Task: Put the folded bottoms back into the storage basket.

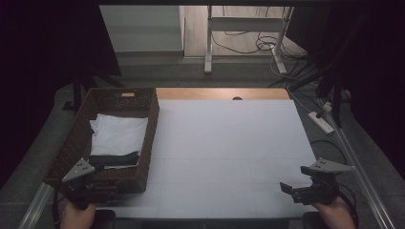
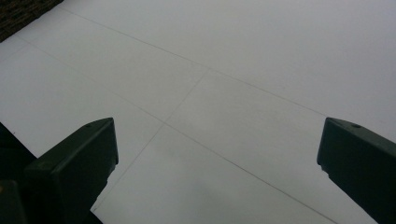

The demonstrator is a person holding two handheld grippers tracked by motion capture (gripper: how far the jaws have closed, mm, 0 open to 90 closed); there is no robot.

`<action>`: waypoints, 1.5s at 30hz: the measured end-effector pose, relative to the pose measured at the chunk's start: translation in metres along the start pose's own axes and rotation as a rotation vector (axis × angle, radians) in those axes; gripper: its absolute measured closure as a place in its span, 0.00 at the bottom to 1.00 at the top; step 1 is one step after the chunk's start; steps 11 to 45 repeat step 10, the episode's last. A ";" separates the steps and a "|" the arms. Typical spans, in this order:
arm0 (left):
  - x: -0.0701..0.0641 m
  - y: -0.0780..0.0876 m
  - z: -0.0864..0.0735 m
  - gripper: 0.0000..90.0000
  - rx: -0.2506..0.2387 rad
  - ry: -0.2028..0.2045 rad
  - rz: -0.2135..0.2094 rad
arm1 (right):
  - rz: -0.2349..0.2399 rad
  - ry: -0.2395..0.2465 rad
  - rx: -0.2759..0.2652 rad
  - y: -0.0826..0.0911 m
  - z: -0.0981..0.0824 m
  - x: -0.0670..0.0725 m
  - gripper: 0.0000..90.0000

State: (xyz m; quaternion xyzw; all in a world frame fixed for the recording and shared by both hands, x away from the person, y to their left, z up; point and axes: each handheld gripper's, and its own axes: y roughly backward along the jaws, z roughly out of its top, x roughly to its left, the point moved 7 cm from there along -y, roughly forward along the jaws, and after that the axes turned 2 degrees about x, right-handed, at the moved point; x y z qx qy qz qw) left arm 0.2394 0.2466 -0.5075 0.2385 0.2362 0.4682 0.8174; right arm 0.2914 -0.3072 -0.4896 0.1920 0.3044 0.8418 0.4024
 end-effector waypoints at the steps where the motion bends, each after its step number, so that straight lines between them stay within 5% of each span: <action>1: 0.000 0.000 0.000 0.00 0.001 -0.001 -0.001 | 0.000 -0.003 -0.001 0.001 0.000 0.000 0.00; 45: 0.001 -0.001 0.000 0.00 0.004 0.010 -0.006 | 0.006 -0.020 -0.002 0.005 -0.003 -0.001 0.00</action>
